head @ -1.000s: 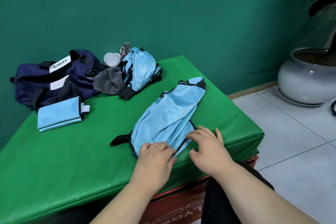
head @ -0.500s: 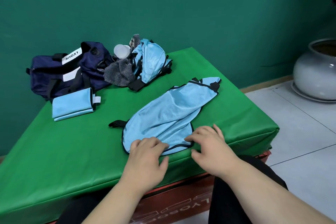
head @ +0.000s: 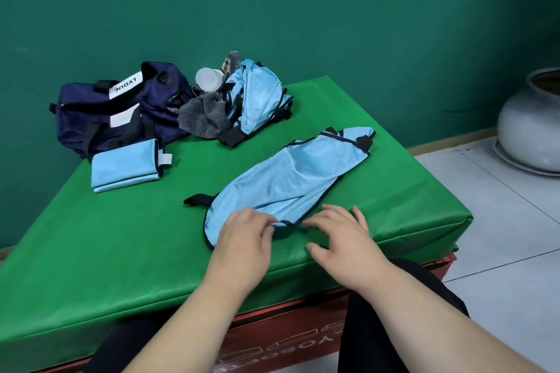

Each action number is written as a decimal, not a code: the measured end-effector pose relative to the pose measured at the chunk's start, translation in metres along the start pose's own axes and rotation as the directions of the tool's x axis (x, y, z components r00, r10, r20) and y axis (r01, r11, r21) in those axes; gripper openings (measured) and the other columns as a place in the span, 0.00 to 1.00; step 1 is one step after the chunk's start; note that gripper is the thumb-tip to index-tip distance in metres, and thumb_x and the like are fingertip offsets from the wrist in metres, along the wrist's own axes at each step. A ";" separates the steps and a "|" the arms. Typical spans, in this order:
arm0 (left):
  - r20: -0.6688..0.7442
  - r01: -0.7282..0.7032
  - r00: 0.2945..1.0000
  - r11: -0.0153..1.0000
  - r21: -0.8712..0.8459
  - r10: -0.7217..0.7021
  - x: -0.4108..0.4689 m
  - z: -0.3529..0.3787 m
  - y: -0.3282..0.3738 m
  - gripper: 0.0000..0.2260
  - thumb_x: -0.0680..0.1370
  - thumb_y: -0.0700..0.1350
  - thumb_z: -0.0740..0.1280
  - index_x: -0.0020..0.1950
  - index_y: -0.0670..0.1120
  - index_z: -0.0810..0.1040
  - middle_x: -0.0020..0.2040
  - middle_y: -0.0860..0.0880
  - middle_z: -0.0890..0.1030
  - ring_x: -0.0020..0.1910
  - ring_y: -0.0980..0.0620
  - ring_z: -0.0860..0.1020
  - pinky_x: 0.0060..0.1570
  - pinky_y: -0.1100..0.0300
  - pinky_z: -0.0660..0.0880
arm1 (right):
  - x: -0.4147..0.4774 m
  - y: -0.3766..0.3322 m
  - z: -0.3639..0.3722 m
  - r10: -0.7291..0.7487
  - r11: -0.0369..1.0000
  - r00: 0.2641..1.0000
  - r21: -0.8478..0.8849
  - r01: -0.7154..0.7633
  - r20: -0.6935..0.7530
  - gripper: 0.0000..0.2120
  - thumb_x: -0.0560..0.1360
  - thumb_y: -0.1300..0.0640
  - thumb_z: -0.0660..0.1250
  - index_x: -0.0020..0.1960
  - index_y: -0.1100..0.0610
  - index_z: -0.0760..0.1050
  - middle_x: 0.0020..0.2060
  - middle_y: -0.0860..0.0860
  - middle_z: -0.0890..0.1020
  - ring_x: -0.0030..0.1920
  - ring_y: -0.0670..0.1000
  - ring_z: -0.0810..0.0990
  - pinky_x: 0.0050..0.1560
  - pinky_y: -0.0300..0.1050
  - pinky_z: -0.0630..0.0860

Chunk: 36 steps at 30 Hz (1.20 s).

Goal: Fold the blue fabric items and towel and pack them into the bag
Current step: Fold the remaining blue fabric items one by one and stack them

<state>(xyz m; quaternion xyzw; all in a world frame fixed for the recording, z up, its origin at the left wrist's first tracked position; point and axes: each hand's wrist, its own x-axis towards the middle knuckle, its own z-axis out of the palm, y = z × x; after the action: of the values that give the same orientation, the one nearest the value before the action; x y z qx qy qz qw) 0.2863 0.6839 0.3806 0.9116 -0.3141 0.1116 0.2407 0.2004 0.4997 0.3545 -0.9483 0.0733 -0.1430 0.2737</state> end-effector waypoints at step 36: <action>-0.061 0.195 0.970 0.902 -0.385 -0.236 -0.037 -0.038 -0.053 0.08 0.70 0.45 0.65 0.44 0.58 0.74 0.45 0.60 0.78 0.43 0.59 0.76 0.43 0.66 0.69 | 0.011 -0.016 0.021 0.025 0.992 0.995 0.126 -0.012 -0.101 0.26 0.68 0.53 0.63 0.66 0.50 0.77 0.66 0.44 0.73 0.73 0.47 0.65 0.75 0.44 0.57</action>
<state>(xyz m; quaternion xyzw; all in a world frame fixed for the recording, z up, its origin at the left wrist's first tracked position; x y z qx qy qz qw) 0.2887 0.7596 0.3806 0.8704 -0.2137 0.0701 0.4380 0.2183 0.5215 0.3488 -0.9199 0.0869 -0.1934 0.3298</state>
